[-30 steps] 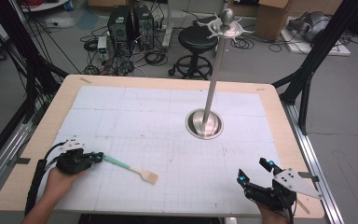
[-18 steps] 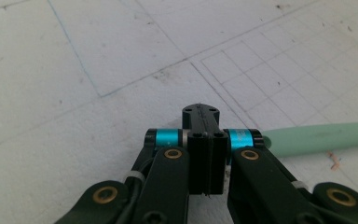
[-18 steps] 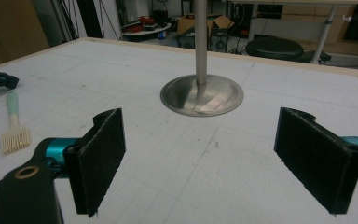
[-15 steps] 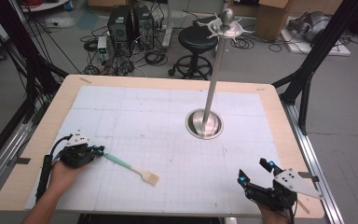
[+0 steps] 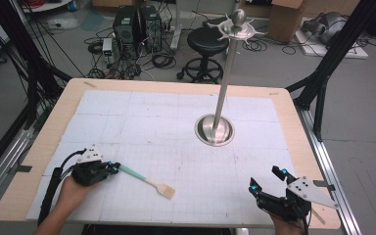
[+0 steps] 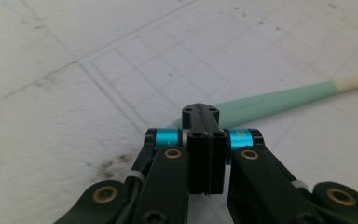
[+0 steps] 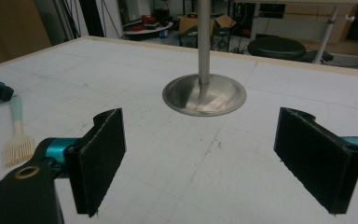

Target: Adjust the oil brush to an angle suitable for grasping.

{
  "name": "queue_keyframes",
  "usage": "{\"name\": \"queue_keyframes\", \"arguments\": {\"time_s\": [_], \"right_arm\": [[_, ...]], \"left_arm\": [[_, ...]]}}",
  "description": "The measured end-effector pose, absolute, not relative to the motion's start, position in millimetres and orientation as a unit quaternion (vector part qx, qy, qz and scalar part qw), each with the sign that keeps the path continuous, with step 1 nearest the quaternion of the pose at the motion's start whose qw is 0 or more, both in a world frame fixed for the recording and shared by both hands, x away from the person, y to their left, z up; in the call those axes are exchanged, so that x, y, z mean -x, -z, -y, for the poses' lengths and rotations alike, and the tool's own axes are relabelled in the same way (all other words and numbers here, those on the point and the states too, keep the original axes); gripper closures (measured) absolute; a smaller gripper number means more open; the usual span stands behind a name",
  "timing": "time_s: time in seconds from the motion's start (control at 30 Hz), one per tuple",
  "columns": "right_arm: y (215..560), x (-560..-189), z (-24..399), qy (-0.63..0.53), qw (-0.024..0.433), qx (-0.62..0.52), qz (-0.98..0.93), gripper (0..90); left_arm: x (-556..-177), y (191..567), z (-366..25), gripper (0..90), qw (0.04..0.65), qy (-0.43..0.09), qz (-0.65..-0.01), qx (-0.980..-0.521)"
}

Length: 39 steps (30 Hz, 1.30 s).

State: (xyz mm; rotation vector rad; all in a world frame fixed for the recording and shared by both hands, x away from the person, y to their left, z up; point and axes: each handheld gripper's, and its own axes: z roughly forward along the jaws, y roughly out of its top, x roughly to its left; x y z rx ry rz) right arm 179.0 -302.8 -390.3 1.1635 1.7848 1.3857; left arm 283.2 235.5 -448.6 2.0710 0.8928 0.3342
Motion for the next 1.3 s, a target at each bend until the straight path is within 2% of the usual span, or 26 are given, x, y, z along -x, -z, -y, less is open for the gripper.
{"name": "queue_keyframes", "arguments": {"time_s": [0.13, 0.3, 0.4, 0.83, 1.07, 1.3], "right_arm": [[390, -179, 302, -0.520, 0.296, -0.436, -0.672, 15.4], [390, -179, 303, -0.520, 0.296, -0.436, -0.672, 15.4], [390, -179, 303, -0.520, 0.295, -0.436, -0.672, 15.4], [390, -180, 301, -0.518, 0.293, -0.436, -0.675, 15.4], [391, -180, 302, -0.518, 0.294, -0.436, -0.675, 15.4], [391, -180, 301, -0.517, 0.293, -0.436, -0.675, 15.4]], "left_arm": [[-281, 448, -229, 89.7, 0.418, -0.140, -0.350, -0.827], [-294, 445, -243, 89.7, 0.414, -0.186, -0.386, -0.803], [-304, 448, -251, 89.7, 0.405, -0.186, -0.404, -0.798], [-296, 450, -235, 89.6, 0.411, -0.162, -0.325, -0.836], [-284, 449, -216, 89.6, 0.416, -0.147, -0.322, -0.838], [-270, 448, -198, 89.6, 0.403, -0.159, -0.312, -0.845]]}}
